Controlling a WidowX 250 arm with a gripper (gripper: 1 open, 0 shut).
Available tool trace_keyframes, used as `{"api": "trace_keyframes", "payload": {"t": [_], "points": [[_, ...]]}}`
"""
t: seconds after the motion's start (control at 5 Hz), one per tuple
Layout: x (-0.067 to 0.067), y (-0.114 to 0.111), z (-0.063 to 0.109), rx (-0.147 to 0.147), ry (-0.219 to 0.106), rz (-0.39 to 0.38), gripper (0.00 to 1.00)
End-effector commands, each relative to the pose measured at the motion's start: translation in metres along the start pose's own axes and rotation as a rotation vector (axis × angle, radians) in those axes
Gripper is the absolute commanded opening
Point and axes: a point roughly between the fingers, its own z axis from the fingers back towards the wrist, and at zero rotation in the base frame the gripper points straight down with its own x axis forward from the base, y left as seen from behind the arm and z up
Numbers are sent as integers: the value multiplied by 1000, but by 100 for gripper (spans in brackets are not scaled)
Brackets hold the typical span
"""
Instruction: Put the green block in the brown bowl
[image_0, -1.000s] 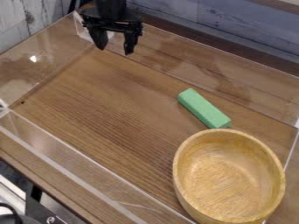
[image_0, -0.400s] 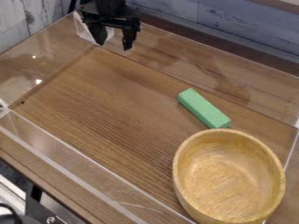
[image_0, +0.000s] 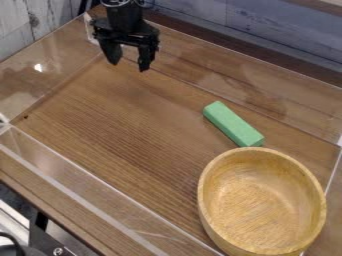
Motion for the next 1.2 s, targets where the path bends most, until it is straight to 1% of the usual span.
{"api": "trace_keyframes", "payload": {"t": [0.0, 0.4, 0.8, 1.0], "points": [[3, 1, 21, 18, -40, -12, 100], [-2, -16, 17, 39, 36, 13, 100], [-20, -28, 5, 98, 111, 223, 100], [-24, -38, 6, 99, 134, 309, 100]]}}
